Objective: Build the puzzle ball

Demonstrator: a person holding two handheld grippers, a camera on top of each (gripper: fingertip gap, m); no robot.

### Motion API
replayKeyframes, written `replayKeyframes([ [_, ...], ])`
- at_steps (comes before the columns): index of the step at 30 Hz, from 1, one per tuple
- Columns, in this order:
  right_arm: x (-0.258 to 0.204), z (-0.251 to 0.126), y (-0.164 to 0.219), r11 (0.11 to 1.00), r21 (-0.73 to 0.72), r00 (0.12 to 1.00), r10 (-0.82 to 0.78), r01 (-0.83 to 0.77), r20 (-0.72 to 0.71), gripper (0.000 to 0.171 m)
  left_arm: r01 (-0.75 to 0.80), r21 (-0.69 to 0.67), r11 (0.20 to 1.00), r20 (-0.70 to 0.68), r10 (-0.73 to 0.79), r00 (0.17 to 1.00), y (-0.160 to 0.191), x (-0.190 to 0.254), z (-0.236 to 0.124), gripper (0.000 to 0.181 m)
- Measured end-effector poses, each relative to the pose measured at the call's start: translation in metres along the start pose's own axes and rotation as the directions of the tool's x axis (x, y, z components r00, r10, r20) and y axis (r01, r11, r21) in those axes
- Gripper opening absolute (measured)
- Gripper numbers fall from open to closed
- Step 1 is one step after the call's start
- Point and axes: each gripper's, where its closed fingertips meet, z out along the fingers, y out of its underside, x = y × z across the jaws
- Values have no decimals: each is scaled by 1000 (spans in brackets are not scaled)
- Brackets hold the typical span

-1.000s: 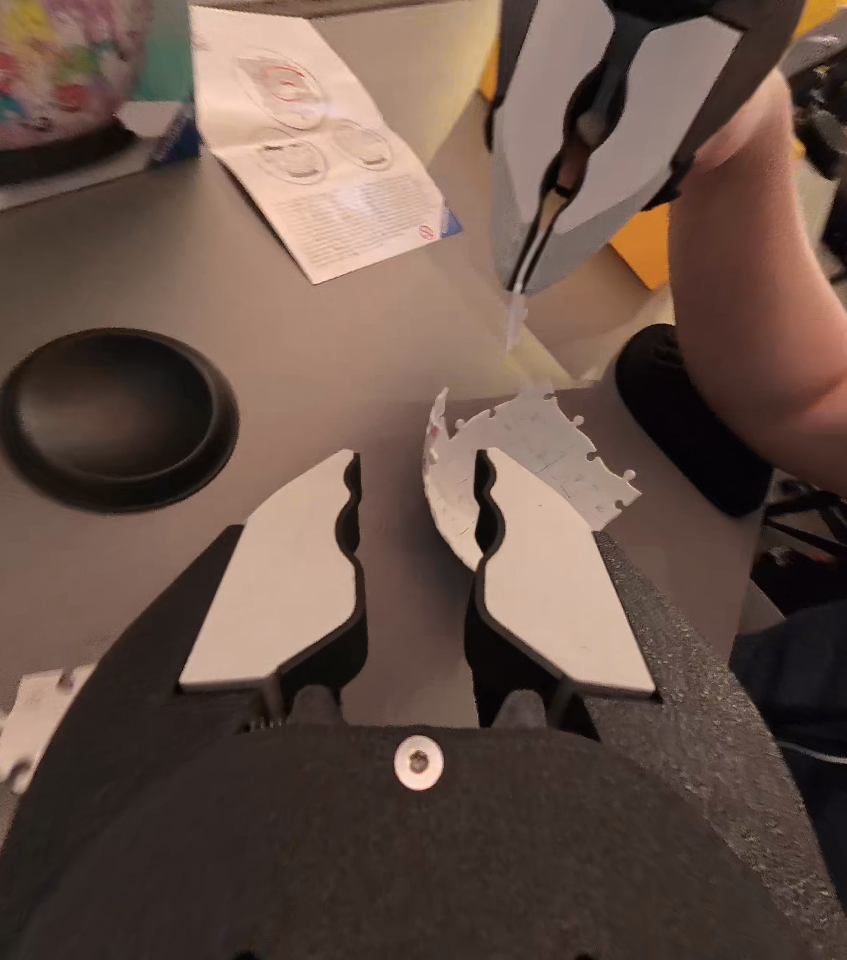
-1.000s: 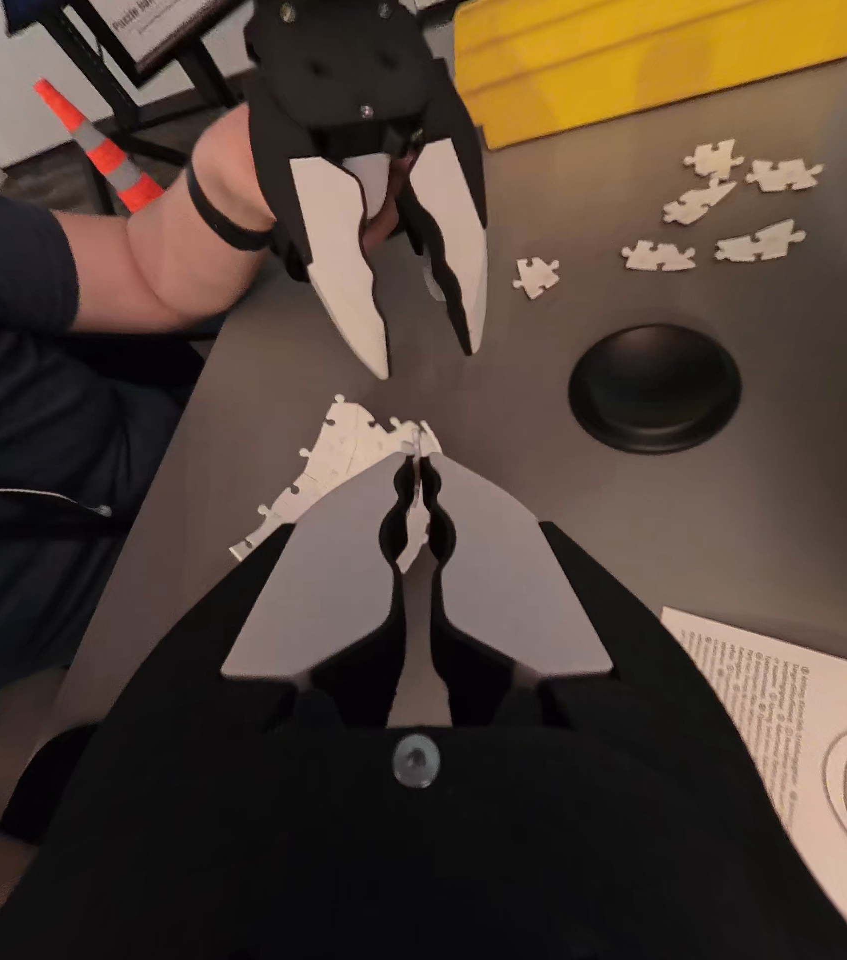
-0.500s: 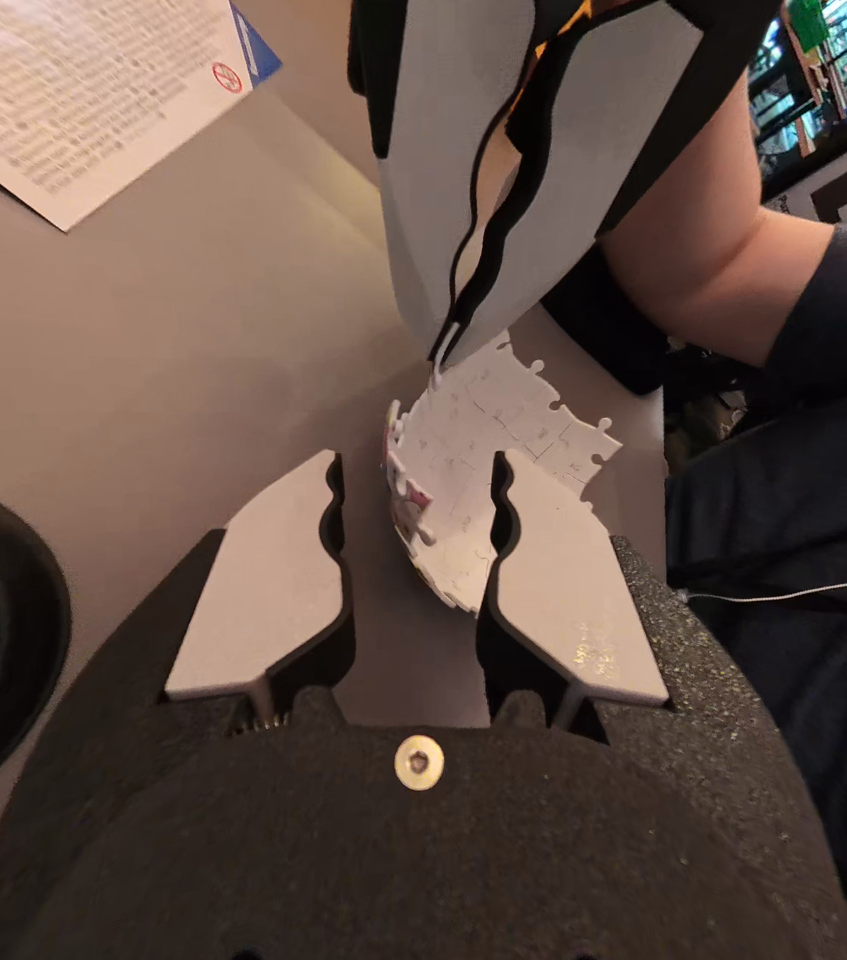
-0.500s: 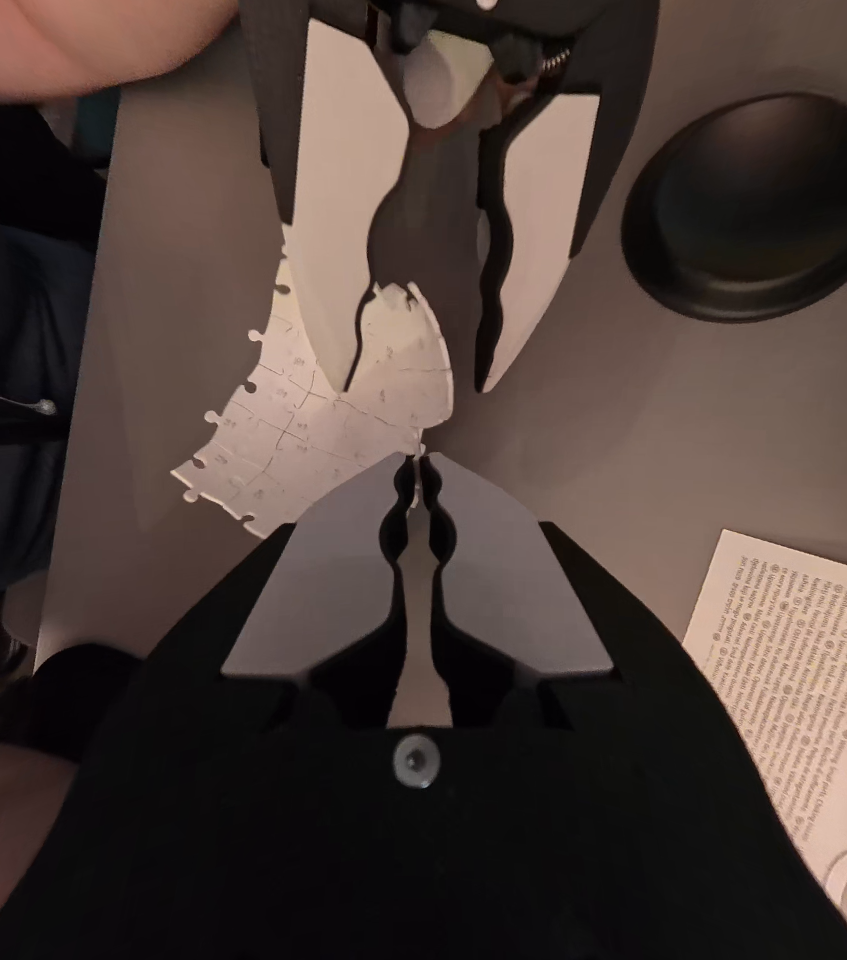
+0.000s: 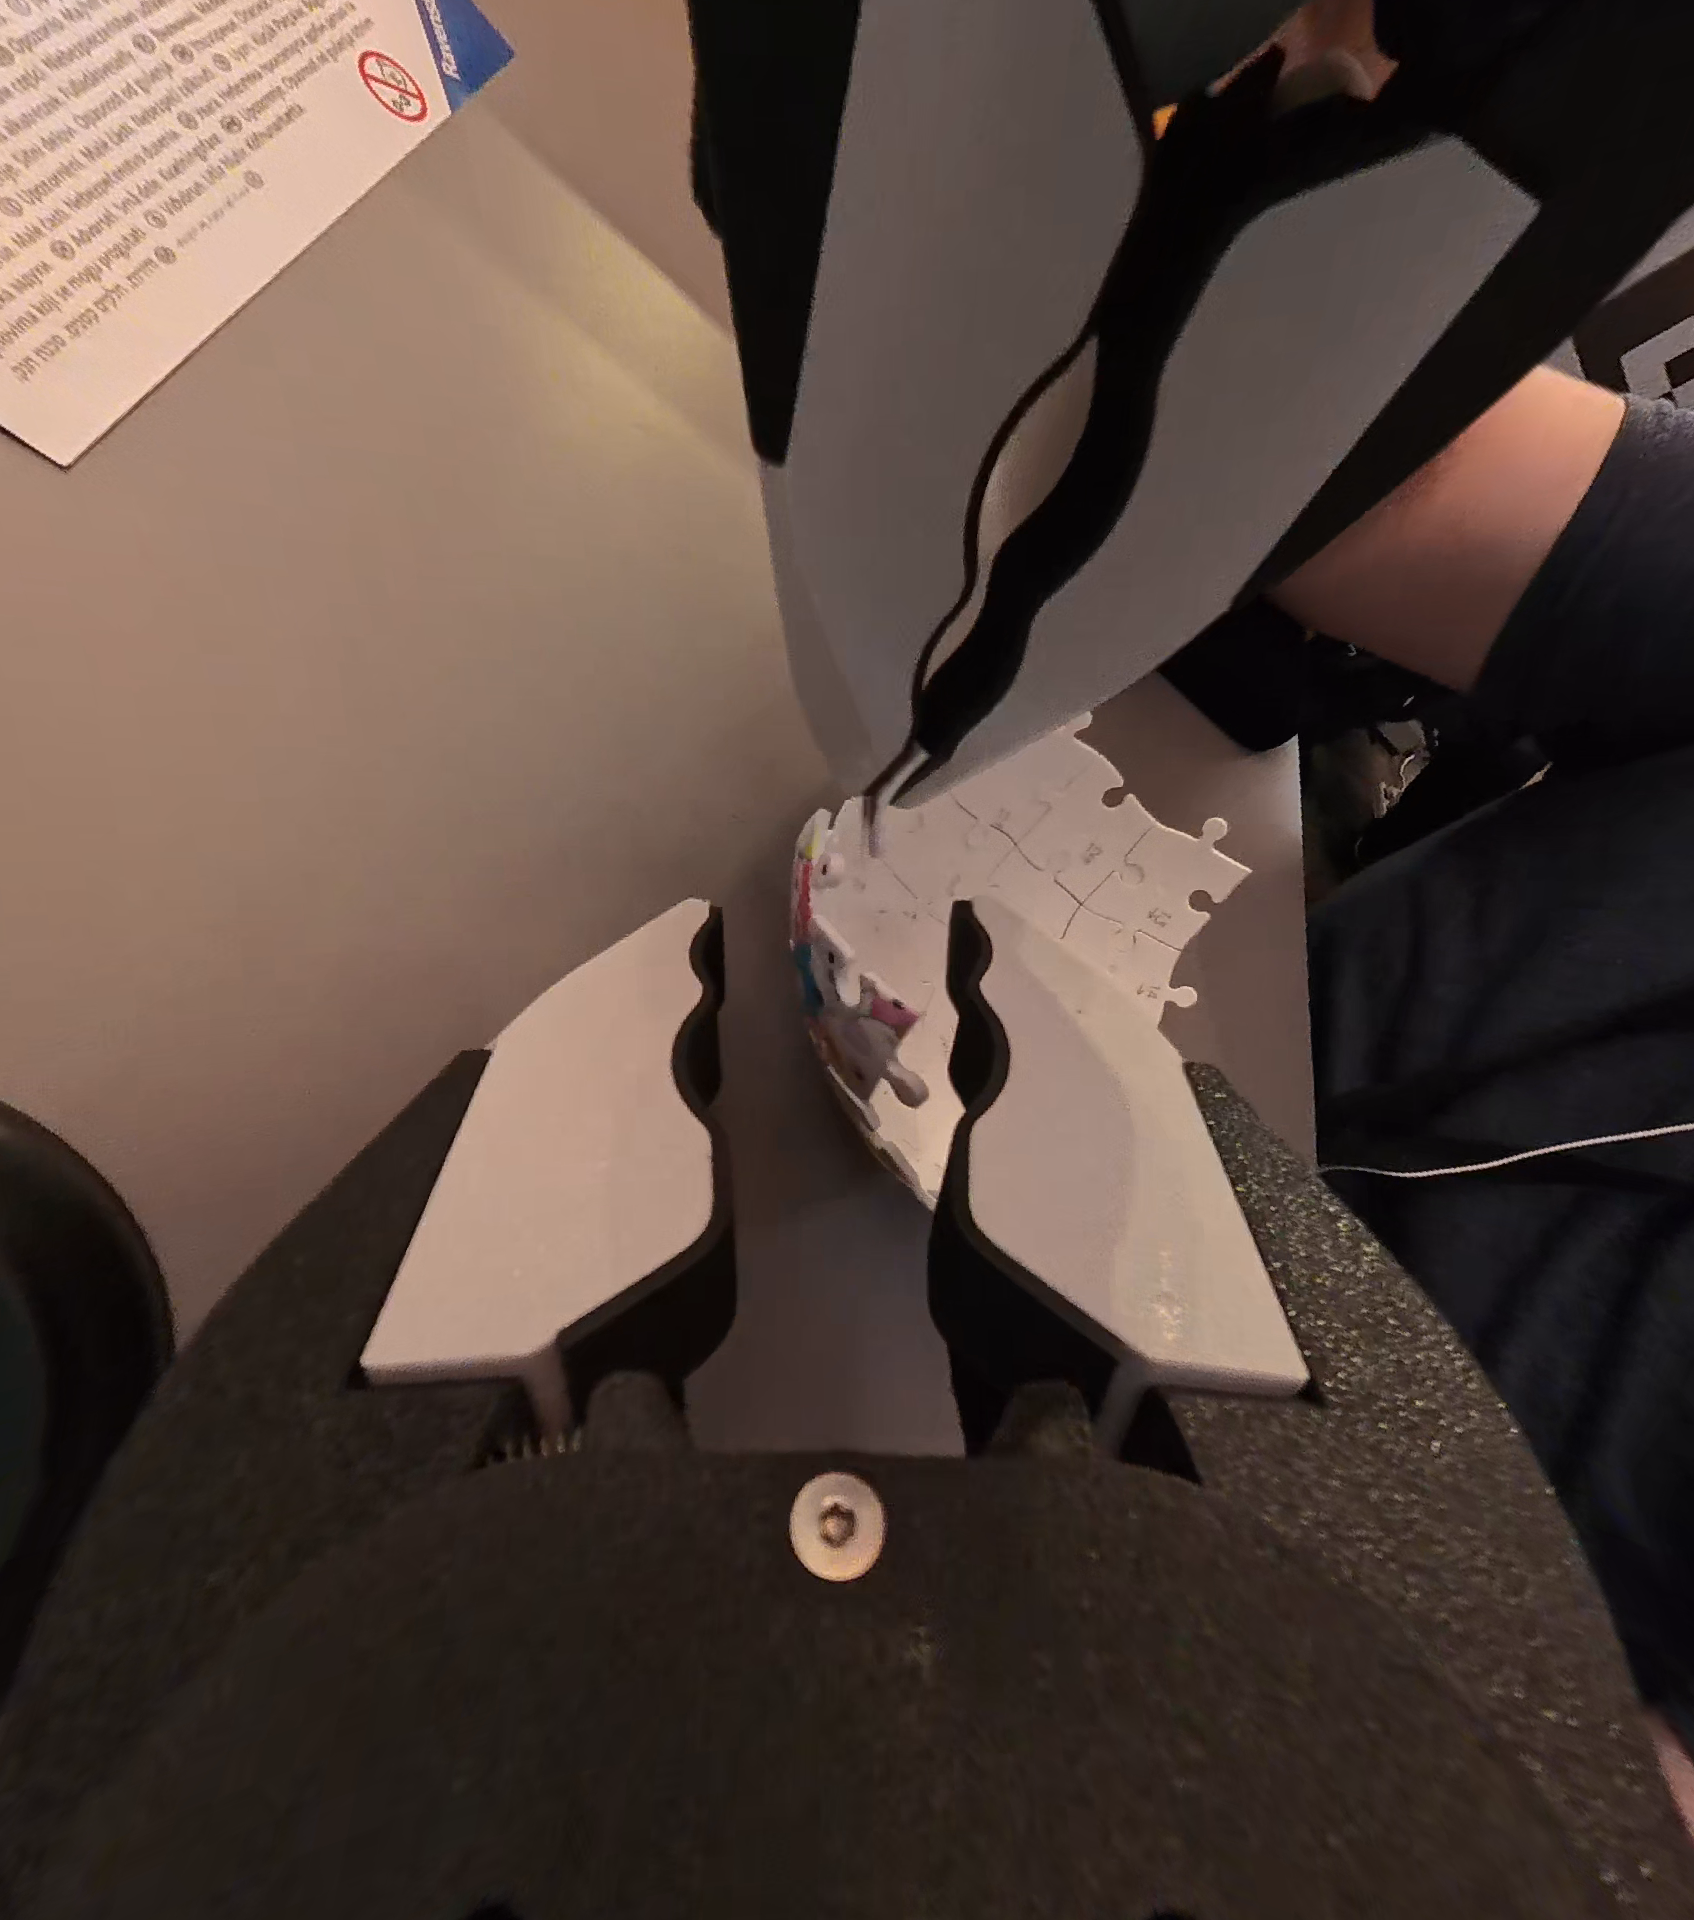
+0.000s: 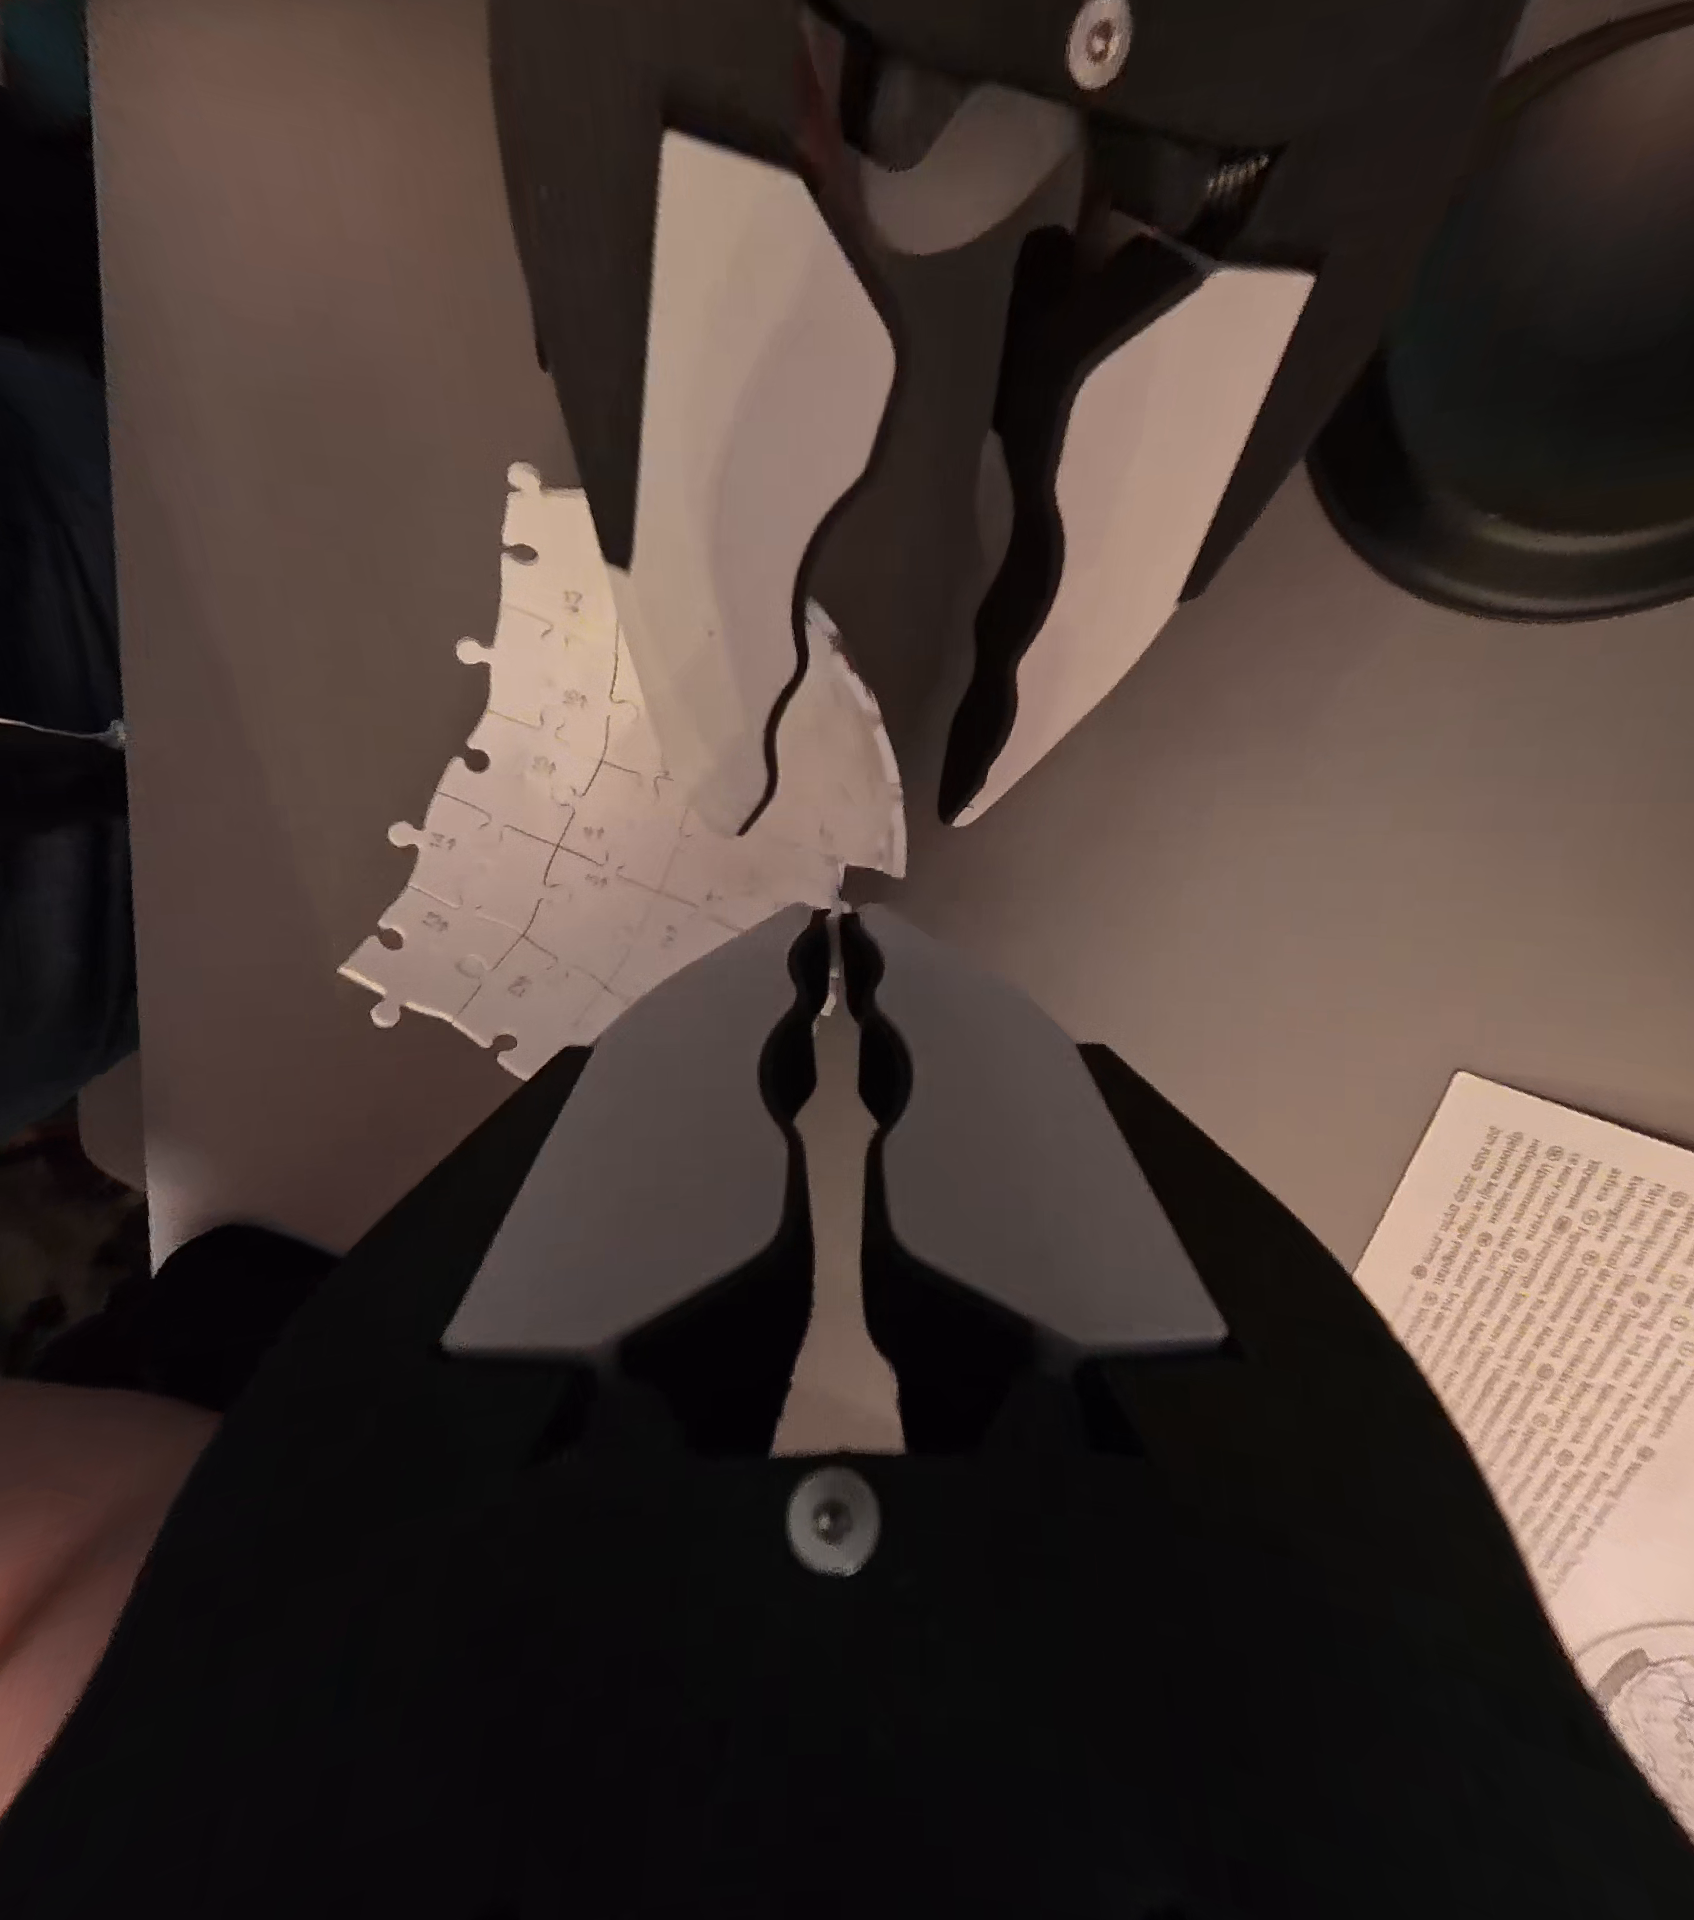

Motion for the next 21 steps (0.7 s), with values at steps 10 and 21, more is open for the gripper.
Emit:
replayKeyframes([
  [10,0,4,2,994,-80,996,76,-72,50,3,0,-46,999,-26,-1,1000,5,0,9,38],
  [21,3,6,3,991,-101,995,93,-89,41,3,-5,-17,1000,-26,5,1000,2,0,5,31],
])
